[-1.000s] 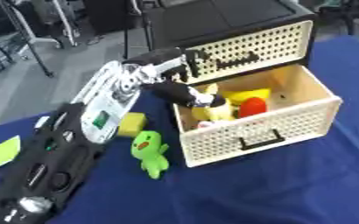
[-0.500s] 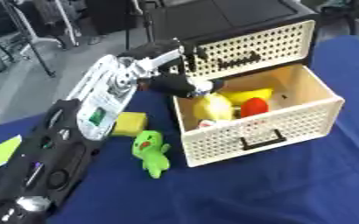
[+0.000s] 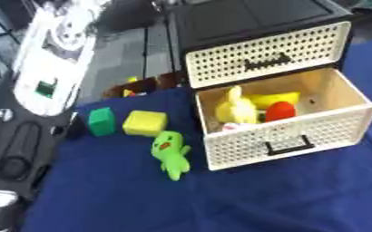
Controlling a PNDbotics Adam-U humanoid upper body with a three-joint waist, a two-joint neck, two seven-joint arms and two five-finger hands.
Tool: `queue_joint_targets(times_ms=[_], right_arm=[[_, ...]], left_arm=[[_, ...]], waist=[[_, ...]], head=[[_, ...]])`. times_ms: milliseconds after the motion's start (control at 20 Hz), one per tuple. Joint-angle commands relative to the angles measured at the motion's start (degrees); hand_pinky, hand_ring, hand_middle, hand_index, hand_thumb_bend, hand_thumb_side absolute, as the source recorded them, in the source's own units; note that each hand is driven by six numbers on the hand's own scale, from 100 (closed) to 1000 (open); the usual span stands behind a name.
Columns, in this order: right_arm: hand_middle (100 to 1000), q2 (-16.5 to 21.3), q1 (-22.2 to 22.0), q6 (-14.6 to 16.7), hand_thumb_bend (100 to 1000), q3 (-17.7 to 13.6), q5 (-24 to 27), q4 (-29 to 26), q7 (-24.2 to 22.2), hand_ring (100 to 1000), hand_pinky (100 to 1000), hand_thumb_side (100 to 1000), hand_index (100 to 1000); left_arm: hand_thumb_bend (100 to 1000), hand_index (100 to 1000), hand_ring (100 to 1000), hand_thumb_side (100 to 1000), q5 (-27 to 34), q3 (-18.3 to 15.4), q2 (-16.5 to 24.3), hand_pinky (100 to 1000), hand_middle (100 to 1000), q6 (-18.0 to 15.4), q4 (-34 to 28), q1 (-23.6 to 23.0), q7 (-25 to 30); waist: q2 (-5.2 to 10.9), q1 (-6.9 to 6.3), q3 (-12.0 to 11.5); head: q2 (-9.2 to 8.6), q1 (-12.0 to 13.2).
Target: Pick up objects from table and place into drawer.
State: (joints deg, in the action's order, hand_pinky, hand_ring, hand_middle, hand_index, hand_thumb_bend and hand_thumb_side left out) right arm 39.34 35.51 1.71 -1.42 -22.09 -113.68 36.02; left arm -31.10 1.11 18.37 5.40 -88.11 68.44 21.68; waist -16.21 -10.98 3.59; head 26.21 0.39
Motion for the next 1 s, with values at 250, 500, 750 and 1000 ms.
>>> queue_joint_targets(times_ms=[250, 500, 750, 1000], right_arm=[[592, 3.26, -0.22, -0.38, 151, -0.12, -0.99, -0.92, -2.59, 634, 674, 889, 741], [589, 5.11, -0.52, -1.25, 157, 0.26, -2.17, -0.92, -6.14, 630, 672, 904, 741], [585, 7.68, -0.39, -2.04, 157, 1.86, -2.55, -0.92, -10.08, 622, 668, 937, 743], [579, 12.38, -1.00, -4.45, 152, 6.84, -2.95, -0.92, -14.23, 608, 659, 976, 747]], left_arm=[[499, 803, 633, 917, 6.33, -10.68, 5.91, 475, 621, -0.66, -10.74, -5.63, -6.36], [567, 832, 657, 922, 10.36, -17.10, 8.81, 506, 648, -3.32, -17.28, -11.96, -10.38], [567, 880, 718, 928, 14.43, -19.46, 9.51, 585, 707, -6.22, -23.91, -18.58, -14.46], [547, 873, 717, 937, 18.59, -19.63, 7.88, 585, 702, -10.33, -26.40, -25.31, -18.62]], waist=[[1.30, 2.51, -2.23], [0.83, 3.64, -3.80], [0.67, 4.42, -4.91], [0.67, 5.14, -5.63]], head=[[1.09, -0.43], [0.92, -1.74], [0.79, -2.25], [0.71, -3.11]])
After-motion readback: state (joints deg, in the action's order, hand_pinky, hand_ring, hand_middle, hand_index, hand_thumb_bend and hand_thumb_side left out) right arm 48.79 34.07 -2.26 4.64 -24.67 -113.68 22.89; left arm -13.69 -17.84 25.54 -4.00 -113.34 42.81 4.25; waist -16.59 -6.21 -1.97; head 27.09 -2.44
